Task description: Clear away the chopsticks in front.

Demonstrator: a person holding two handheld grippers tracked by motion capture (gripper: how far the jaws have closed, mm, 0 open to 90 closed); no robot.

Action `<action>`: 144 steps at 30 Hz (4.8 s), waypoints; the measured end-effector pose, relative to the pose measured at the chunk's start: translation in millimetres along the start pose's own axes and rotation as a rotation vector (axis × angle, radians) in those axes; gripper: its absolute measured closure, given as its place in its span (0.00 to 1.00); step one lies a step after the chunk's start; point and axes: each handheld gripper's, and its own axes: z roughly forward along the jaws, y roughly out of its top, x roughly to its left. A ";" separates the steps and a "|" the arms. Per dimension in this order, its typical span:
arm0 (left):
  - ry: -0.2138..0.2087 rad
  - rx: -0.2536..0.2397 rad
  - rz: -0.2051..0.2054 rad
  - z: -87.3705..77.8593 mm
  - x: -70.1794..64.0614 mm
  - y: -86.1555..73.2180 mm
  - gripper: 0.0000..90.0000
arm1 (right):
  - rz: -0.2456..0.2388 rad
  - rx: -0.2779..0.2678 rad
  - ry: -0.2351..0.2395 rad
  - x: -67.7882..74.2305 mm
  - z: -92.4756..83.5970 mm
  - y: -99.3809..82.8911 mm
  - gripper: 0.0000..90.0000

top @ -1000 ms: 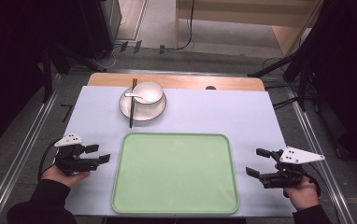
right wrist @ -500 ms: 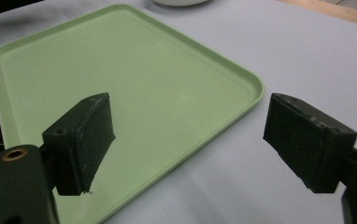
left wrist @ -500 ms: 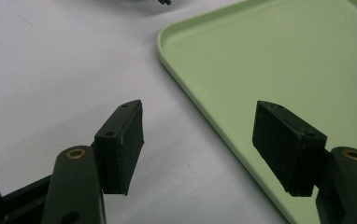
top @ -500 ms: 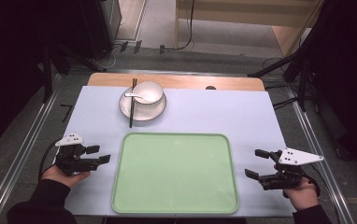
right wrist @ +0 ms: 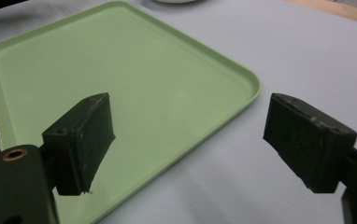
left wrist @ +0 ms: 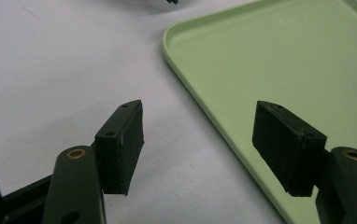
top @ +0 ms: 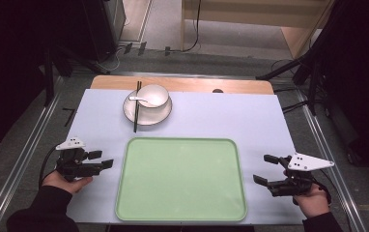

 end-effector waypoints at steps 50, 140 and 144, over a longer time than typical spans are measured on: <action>0.130 0.071 -0.125 39.1 32.6 106.1 0.40 | 0.029 -0.022 -0.027 0.5 -5.9 -1.4 0.18; 0.245 0.076 -0.422 67.3 61.7 151.1 0.96 | 0.025 -0.022 -0.029 4.0 -13.0 -4.5 0.18; 0.199 0.048 -0.375 51.5 43.0 137.8 0.96 | 0.025 -0.024 -0.030 4.2 -13.7 -4.3 0.18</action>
